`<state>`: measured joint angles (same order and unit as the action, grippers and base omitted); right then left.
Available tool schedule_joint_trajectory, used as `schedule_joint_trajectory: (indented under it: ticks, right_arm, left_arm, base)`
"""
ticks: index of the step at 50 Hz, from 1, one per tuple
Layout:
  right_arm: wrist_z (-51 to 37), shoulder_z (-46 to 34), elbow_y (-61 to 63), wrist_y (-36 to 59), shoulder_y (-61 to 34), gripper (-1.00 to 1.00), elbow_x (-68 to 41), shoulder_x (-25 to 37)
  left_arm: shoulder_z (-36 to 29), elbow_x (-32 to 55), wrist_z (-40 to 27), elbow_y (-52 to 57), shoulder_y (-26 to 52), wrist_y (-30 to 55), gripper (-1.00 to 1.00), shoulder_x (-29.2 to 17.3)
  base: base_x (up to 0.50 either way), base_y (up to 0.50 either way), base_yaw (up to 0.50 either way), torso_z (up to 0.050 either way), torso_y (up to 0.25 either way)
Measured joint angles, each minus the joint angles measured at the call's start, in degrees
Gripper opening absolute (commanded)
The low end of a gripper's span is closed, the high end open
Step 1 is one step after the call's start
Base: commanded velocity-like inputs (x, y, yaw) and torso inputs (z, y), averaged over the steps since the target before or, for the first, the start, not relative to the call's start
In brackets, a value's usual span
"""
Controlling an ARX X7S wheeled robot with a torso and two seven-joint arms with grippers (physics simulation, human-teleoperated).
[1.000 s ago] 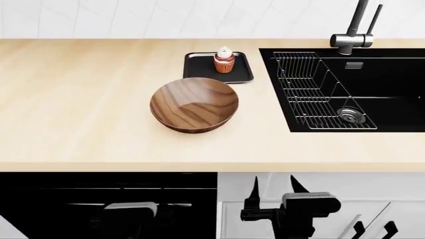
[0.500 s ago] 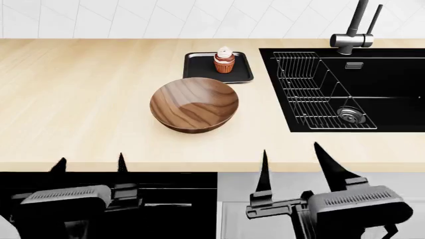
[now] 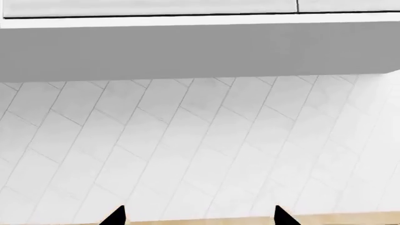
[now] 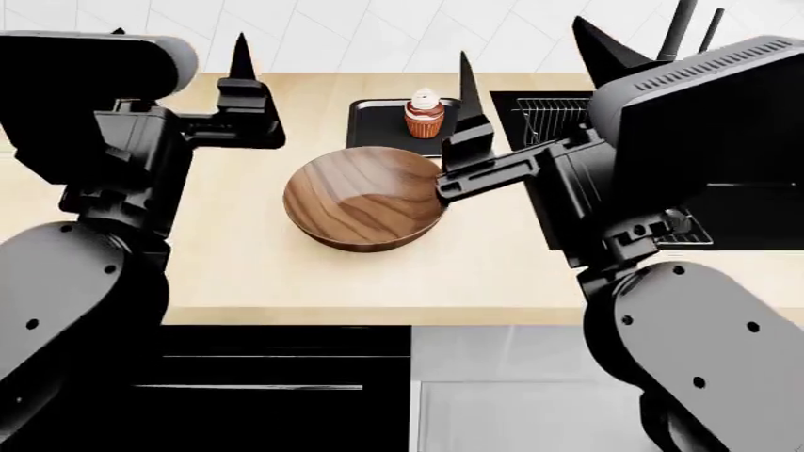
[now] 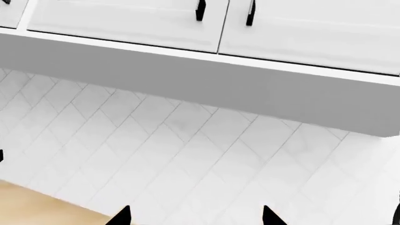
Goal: Move the fresh-baked cupcake off the tray onto the counter, and place the bowl used for mixing into the sink.
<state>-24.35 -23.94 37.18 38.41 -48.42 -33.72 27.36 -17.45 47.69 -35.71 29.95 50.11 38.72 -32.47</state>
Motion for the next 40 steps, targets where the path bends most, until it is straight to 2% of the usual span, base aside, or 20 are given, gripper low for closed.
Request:
schedule_joint_trajectory:
  ticks: [21, 40]
  right_arm:
    - [5.22, 3.00, -21.47, 0.88, -13.59, 1.00, -7.57, -5.97]
    - [10.04, 4.61, -41.13, 3.11, -21.37, 1.00, -12.58, -11.76]
  left_arm:
    - [-5.87, -5.75, 5.84, -21.21, 13.74, -1.43, 1.00, 3.20]
    - [-7.96, -10.01, 8.72, -30.93, 17.03, -5.66, 1.00, 5.15]
  base:
    - [0.00, 0.00, 0.00, 0.000, 0.000]
    - [0.00, 0.00, 0.00, 0.000, 0.000]
